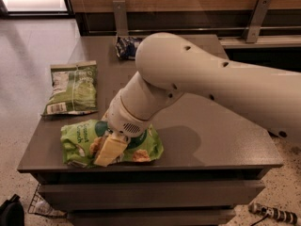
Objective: Move green rice chip bag near blue chip bag
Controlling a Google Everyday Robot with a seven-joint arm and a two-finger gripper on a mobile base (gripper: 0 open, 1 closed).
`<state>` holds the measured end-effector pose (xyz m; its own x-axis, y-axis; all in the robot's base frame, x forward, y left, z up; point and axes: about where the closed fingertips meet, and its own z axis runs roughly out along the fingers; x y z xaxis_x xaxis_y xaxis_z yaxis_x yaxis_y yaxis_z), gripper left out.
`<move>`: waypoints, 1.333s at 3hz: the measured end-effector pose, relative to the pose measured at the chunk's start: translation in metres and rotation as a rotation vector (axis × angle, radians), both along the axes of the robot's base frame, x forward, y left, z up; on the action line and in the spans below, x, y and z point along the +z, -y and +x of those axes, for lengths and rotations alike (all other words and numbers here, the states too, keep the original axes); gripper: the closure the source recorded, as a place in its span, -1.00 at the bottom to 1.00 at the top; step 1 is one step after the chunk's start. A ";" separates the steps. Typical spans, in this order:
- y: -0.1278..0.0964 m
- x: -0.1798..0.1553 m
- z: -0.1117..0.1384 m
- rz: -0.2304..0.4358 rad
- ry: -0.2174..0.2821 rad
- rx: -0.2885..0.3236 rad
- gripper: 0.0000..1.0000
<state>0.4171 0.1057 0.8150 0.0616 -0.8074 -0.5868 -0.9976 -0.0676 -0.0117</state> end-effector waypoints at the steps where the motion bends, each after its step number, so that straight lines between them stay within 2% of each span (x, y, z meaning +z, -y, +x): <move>1: 0.000 0.000 0.000 0.000 0.000 0.000 1.00; 3: 0.000 0.001 0.000 0.000 0.000 -0.001 1.00; 4: 0.032 0.033 0.030 -0.043 0.022 -0.087 1.00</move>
Offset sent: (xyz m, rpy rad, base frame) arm 0.1413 -0.1701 0.1609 -0.2055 -0.1550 -0.4811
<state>0.4473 0.0739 0.8485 0.0030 -0.8345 -0.5510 -0.9993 0.0181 -0.0329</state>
